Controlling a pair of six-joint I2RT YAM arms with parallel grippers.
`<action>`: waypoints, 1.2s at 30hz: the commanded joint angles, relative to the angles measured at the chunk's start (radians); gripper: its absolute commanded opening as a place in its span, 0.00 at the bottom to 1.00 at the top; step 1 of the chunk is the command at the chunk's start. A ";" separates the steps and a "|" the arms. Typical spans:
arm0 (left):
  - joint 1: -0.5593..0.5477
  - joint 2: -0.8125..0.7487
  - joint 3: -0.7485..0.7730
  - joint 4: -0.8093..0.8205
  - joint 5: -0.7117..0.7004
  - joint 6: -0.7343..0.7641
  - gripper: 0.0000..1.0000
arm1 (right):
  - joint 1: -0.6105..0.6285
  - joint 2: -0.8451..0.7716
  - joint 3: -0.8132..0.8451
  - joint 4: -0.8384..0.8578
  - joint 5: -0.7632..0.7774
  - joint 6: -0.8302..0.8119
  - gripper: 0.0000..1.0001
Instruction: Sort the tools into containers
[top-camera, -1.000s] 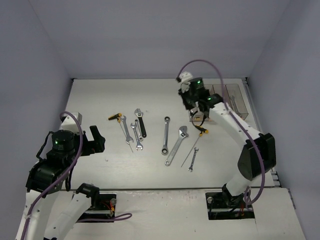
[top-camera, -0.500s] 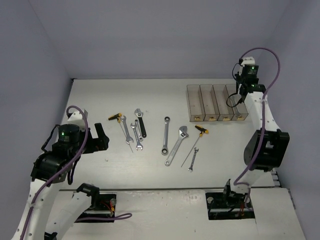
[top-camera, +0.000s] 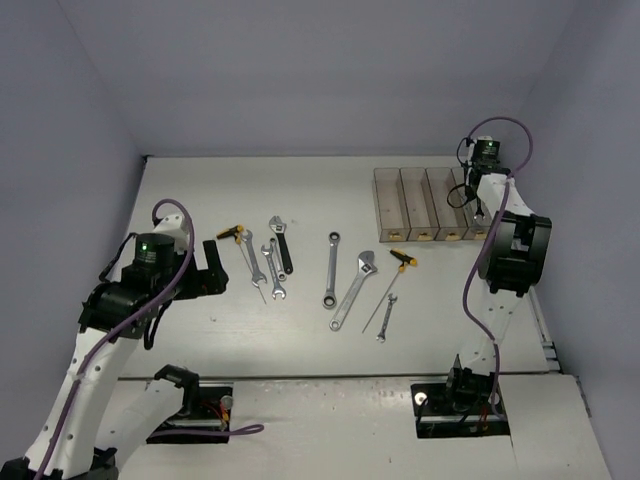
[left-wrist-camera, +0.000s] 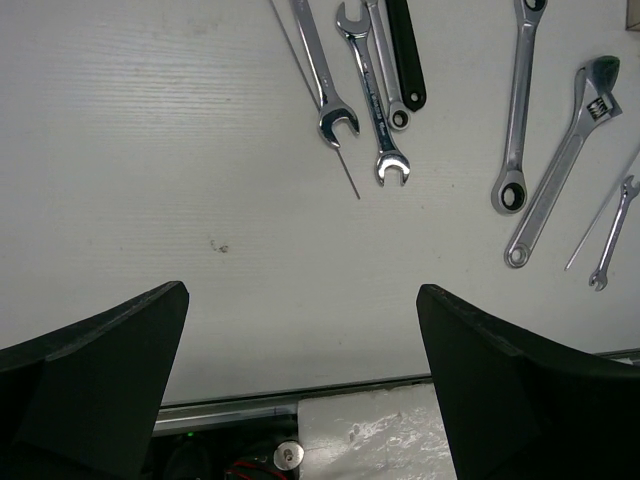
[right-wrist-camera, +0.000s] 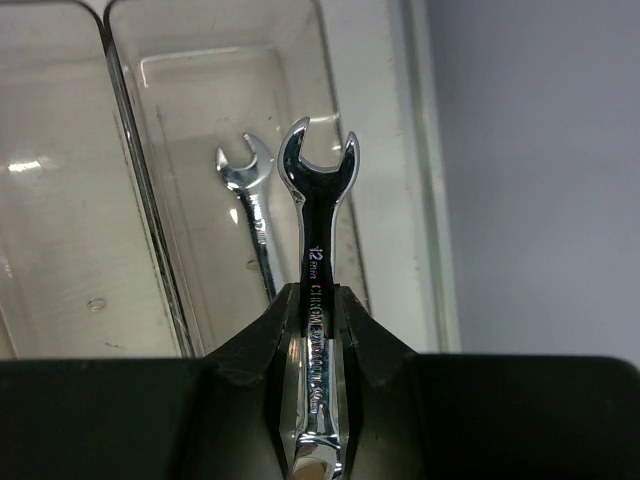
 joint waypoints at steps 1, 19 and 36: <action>-0.002 0.060 0.030 0.035 -0.008 0.002 0.97 | -0.005 0.019 0.038 0.052 -0.041 -0.012 0.01; -0.003 0.140 0.107 0.061 -0.025 0.013 0.98 | 0.103 -0.463 -0.260 0.043 0.073 0.422 0.56; -0.011 0.091 0.077 0.060 -0.005 -0.015 0.97 | 0.676 -0.896 -0.988 -0.121 0.155 1.087 0.61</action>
